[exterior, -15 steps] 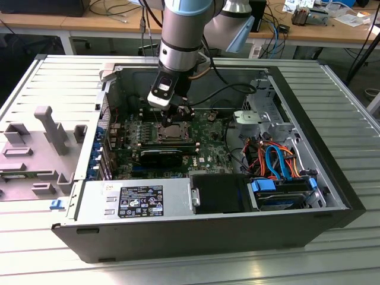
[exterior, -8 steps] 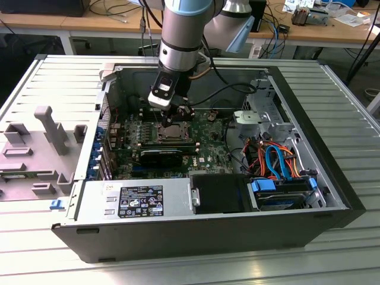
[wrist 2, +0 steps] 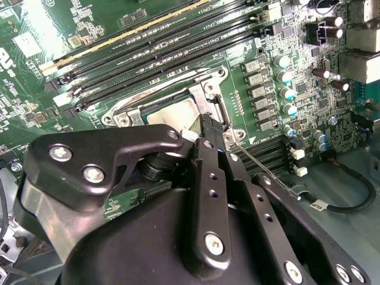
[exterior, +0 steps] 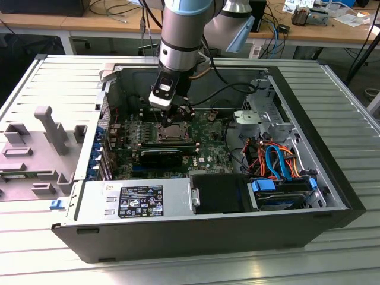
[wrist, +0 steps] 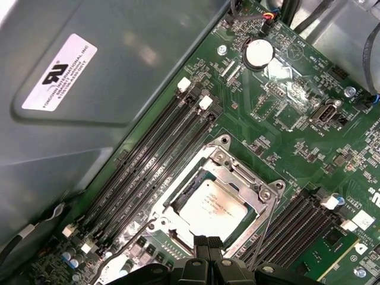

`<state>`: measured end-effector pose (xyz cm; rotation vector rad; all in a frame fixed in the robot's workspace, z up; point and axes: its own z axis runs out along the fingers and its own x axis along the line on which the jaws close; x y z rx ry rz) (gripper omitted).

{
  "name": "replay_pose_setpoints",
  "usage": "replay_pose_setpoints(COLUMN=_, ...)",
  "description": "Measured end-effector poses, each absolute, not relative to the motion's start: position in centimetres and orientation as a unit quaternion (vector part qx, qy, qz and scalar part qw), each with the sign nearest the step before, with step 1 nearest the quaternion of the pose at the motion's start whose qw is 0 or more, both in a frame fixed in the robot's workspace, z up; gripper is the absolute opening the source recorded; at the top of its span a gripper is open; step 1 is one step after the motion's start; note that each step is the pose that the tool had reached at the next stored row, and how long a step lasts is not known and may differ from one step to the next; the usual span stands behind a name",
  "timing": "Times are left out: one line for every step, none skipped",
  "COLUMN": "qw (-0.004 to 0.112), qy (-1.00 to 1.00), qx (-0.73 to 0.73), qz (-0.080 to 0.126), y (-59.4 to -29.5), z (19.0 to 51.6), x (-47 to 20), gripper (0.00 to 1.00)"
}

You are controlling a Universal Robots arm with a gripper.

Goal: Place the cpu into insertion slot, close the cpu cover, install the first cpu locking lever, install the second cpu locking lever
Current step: 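Install the first cpu locking lever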

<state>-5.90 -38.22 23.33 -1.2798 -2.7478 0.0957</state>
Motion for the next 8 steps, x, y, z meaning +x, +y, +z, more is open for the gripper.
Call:
replay_pose_setpoints(qw=0.054, qy=-0.905, qx=-0.421, qz=0.032, y=-38.22, z=23.33, x=-5.9, gripper=0.11)
replay_pose_setpoints(qw=0.054, qy=-0.905, qx=-0.42, qz=0.032, y=-38.22, z=23.33, x=-5.9, gripper=0.11)
replay_pose_setpoints(qw=0.054, qy=-0.906, qx=-0.419, qz=0.032, y=-38.22, z=23.33, x=-5.9, gripper=0.11)
replay_pose_setpoints(qw=0.054, qy=-0.906, qx=-0.419, qz=0.032, y=-38.22, z=23.33, x=-5.9, gripper=0.11)
replay_pose_setpoints(qw=0.054, qy=-0.907, qx=-0.417, qz=0.032, y=-38.22, z=23.33, x=-5.9, gripper=0.11)
replay_pose_setpoints(qw=0.054, qy=-0.907, qx=-0.417, qz=0.032, y=-38.22, z=23.33, x=-5.9, gripper=0.11)
replay_pose_setpoints(qw=0.054, qy=-0.907, qx=-0.416, qz=0.032, y=-38.22, z=23.33, x=-5.9, gripper=0.11)
replay_pose_setpoints(qw=0.054, qy=-0.908, qx=-0.415, qz=0.032, y=-38.22, z=23.33, x=-5.9, gripper=0.11)
